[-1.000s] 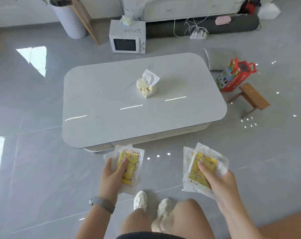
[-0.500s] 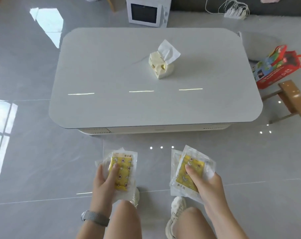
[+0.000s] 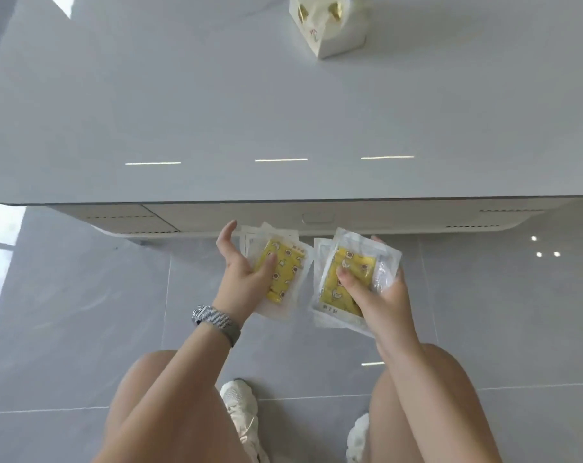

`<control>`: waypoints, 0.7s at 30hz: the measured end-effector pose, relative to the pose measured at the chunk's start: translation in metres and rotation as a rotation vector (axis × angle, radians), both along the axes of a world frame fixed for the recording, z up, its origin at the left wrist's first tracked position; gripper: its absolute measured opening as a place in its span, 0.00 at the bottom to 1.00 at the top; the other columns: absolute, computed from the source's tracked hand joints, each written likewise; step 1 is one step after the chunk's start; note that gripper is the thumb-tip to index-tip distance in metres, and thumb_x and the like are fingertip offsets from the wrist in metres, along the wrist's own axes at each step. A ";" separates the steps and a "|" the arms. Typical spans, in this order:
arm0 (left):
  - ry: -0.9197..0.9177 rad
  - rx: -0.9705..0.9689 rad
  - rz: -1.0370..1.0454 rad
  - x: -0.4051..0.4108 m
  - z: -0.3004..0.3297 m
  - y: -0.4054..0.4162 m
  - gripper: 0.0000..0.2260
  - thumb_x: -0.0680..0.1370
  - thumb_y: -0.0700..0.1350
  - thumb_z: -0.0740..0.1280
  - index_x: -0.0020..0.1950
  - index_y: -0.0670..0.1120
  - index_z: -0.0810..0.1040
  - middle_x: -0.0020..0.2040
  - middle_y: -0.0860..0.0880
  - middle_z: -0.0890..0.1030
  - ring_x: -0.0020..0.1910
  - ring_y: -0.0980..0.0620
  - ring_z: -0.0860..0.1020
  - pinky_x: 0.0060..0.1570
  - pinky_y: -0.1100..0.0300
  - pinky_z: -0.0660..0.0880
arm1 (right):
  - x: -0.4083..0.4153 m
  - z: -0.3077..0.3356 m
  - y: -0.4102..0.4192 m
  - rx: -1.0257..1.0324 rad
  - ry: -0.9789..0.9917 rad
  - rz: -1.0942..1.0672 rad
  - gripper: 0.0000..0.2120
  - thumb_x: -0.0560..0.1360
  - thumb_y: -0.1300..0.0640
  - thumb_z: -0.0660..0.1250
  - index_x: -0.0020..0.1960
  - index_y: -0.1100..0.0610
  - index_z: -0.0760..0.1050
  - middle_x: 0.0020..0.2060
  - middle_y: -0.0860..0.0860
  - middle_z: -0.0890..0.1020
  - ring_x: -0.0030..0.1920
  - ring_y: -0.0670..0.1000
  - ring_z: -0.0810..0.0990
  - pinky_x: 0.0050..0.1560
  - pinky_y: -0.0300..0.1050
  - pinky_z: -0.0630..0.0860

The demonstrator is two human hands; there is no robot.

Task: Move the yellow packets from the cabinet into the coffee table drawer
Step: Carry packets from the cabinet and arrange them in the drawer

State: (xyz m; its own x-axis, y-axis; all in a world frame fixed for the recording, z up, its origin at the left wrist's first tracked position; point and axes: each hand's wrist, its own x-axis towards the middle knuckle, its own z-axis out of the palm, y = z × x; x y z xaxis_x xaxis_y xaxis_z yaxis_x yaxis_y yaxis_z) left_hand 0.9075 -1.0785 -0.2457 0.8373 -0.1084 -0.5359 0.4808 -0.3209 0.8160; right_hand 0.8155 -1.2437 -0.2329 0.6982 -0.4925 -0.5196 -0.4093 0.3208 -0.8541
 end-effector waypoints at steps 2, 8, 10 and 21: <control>0.080 -0.001 -0.008 0.008 -0.034 -0.013 0.28 0.79 0.42 0.67 0.73 0.51 0.55 0.58 0.45 0.77 0.45 0.53 0.82 0.43 0.58 0.81 | 0.005 -0.029 -0.006 0.035 -0.042 -0.012 0.31 0.70 0.62 0.76 0.66 0.43 0.67 0.51 0.39 0.82 0.50 0.41 0.83 0.43 0.36 0.80; 0.308 -0.147 0.050 -0.005 -0.092 -0.025 0.10 0.80 0.39 0.65 0.60 0.39 0.74 0.47 0.42 0.83 0.38 0.47 0.83 0.42 0.46 0.81 | 0.010 -0.094 -0.019 0.276 -0.080 0.020 0.14 0.72 0.51 0.68 0.55 0.54 0.80 0.48 0.51 0.86 0.49 0.51 0.85 0.43 0.48 0.83; 0.355 -0.240 0.125 -0.010 -0.095 -0.028 0.09 0.80 0.38 0.64 0.61 0.39 0.74 0.46 0.42 0.84 0.38 0.47 0.83 0.37 0.51 0.82 | 0.010 -0.107 -0.022 0.344 -0.076 0.051 0.12 0.76 0.51 0.66 0.57 0.53 0.79 0.51 0.52 0.86 0.51 0.51 0.85 0.43 0.49 0.83; 0.343 -0.454 0.145 -0.033 -0.069 -0.024 0.11 0.81 0.36 0.61 0.62 0.39 0.76 0.53 0.38 0.83 0.44 0.42 0.83 0.42 0.48 0.81 | 0.004 -0.108 -0.023 0.466 -0.118 0.263 0.20 0.72 0.53 0.68 0.63 0.58 0.77 0.55 0.57 0.84 0.55 0.57 0.83 0.51 0.57 0.81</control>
State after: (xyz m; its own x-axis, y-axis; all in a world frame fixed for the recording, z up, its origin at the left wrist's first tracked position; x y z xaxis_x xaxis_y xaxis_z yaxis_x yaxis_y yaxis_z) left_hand 0.8741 -1.1024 -0.3144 0.6476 -0.2880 -0.7055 0.7545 0.1132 0.6464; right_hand 0.8199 -1.2668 -0.3408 0.8335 -0.0295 -0.5517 -0.4369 0.5759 -0.6909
